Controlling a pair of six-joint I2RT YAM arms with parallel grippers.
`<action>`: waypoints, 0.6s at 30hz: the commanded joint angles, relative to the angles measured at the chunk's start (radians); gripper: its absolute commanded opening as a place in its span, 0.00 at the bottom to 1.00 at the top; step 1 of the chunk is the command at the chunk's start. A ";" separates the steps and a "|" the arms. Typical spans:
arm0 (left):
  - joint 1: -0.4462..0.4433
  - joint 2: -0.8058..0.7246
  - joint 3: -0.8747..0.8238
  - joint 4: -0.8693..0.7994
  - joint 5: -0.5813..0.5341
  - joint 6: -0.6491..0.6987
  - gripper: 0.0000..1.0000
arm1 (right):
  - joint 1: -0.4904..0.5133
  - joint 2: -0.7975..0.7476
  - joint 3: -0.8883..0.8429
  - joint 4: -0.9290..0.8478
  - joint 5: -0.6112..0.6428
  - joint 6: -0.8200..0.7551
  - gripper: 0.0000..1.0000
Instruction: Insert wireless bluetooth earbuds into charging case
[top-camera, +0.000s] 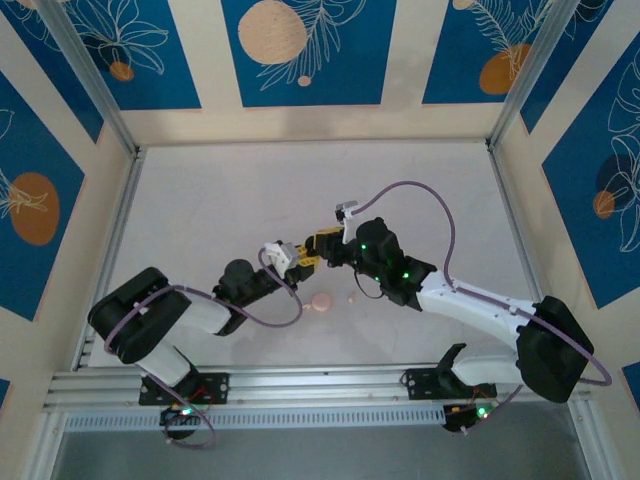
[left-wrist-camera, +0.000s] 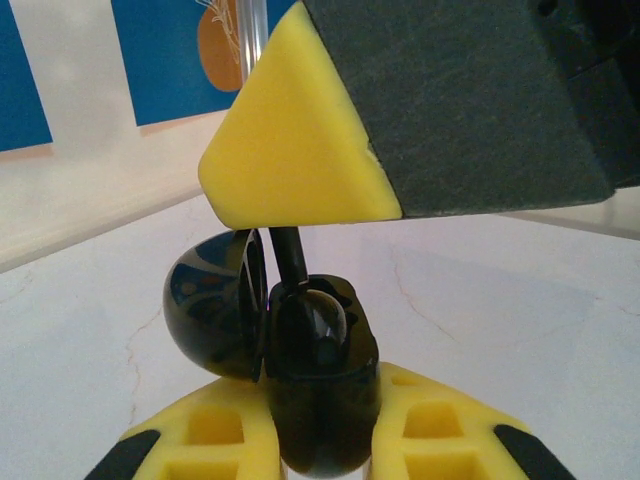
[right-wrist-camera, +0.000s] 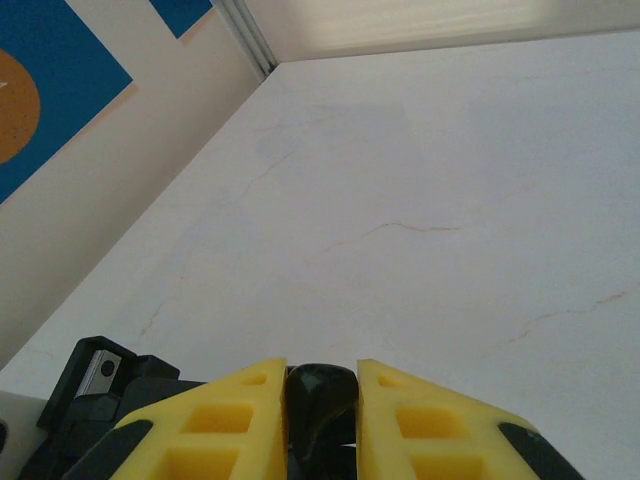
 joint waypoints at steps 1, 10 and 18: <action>-0.010 -0.025 0.034 0.047 -0.026 0.001 0.09 | 0.020 -0.022 -0.024 -0.018 -0.014 -0.008 0.21; -0.011 -0.027 0.035 0.046 -0.031 -0.001 0.09 | 0.023 -0.027 -0.035 -0.016 -0.017 0.000 0.21; -0.011 -0.018 0.037 0.047 0.022 0.022 0.09 | 0.018 -0.019 -0.004 -0.019 -0.005 -0.010 0.21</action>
